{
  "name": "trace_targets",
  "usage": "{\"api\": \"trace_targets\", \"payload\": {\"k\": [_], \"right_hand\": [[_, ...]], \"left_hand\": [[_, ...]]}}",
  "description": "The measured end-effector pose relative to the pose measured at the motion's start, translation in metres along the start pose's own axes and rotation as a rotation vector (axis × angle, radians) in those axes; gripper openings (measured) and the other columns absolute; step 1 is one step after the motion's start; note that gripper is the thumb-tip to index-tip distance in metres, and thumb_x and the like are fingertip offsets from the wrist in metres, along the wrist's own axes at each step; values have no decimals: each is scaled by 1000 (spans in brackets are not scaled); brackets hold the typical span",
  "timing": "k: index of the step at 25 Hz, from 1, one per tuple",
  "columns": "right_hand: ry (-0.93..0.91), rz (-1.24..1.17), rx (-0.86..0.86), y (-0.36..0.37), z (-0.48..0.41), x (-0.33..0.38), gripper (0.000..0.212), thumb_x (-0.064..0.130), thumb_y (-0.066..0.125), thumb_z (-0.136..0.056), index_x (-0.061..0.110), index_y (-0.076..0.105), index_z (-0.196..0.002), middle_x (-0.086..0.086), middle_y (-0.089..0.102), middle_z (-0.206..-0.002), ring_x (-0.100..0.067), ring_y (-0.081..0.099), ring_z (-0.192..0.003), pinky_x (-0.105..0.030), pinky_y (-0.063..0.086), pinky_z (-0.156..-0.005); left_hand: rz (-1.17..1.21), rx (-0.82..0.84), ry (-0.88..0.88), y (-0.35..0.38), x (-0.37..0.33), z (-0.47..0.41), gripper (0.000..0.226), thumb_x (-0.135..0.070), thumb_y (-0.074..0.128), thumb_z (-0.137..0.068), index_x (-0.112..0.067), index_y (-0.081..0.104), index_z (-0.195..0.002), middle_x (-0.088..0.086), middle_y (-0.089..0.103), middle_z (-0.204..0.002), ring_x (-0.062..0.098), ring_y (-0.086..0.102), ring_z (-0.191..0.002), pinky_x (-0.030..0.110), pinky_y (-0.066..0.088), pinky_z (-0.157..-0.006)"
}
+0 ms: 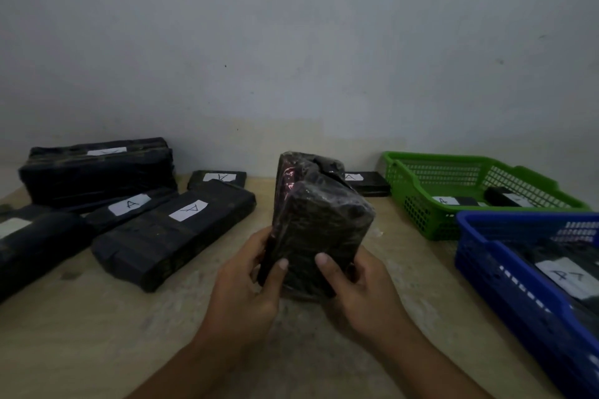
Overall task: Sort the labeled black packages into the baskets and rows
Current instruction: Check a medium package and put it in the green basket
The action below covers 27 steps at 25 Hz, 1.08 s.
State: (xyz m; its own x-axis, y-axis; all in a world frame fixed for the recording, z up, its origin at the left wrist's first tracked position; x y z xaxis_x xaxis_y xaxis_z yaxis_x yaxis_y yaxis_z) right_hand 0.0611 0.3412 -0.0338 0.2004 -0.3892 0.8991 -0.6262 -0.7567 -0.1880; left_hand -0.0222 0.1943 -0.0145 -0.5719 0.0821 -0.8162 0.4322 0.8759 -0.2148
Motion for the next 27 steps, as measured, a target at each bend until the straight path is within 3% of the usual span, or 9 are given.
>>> {"api": "trace_targets", "payload": {"k": [4,10,13,15,17,22,25,27], "right_hand": [[18,7,-30,2,-1,-7,15,23,68,-90,18,74,-102,9,77,-97,-8,72,-94,-32,58,-82],[14,38,151,24,1,-3,16,20,69,-90,22,74,-105,11,76,-101,-6,71,-97,-30,57,-83],[-79,11,73,12,3,9,26,28,70,-87,32,66,-112,14,72,-108,-4,67,-103,-29,54,-85],[-130,-150,14,4,4,17,36,37,68,-86,34,58,-121,5,70,-117,-14,65,-111,-42,54,-91],[-183,-193,-25,-2,3,25,32,35,67,-89,30,59,-119,0,70,-114,-20,66,-110,-50,54,-90],[-298,10,-132,-8,8,41,12,26,64,-90,28,66,-101,9,72,-96,-9,69,-93,-22,52,-79],[-374,265,-120,-3,10,48,27,33,63,-93,28,60,-119,10,63,-112,-6,62,-105,-22,51,-85],[-337,302,-43,4,10,44,42,37,61,-93,29,50,-133,8,57,-125,-6,57,-115,-28,50,-92]], "left_hand": [[-17,-34,-39,-2,6,0,45,-10,65,-88,-39,55,-120,-28,67,-107,-12,61,-102,10,51,-83],[2,-92,-23,-10,1,4,55,-19,71,-83,-33,47,-130,-21,62,-115,-10,57,-108,13,50,-87],[-7,1,-19,-1,2,3,49,-21,71,-83,-31,49,-126,-22,64,-112,-8,58,-107,13,52,-84],[-26,74,13,6,0,4,48,-21,69,-84,-30,50,-127,-20,63,-115,-6,58,-110,9,50,-82],[-45,91,39,8,-4,4,46,-20,68,-85,-28,51,-127,-17,62,-116,-6,57,-110,7,48,-81],[-132,-16,70,-1,-2,1,55,-31,69,-83,-37,44,-131,-17,50,-130,-4,50,-118,18,50,-92],[-61,-47,80,-3,-7,5,57,-47,71,-77,-48,37,-123,-15,51,-129,0,51,-119,27,52,-89],[69,1,47,2,-6,8,75,-53,73,-68,-47,32,-130,-19,47,-136,2,47,-127,32,50,-96]]}}
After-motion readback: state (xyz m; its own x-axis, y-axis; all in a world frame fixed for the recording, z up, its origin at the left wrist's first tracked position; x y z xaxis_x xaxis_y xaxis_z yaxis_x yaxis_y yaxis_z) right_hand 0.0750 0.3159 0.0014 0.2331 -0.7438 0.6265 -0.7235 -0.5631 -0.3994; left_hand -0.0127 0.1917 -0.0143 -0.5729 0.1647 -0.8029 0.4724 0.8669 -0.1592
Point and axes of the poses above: each hand's wrist, its own z-axis away from the middle knuckle, its own y-axis out of the palm, x = y × z, the point moved 10 cm from there along -z, towards the middle knuckle
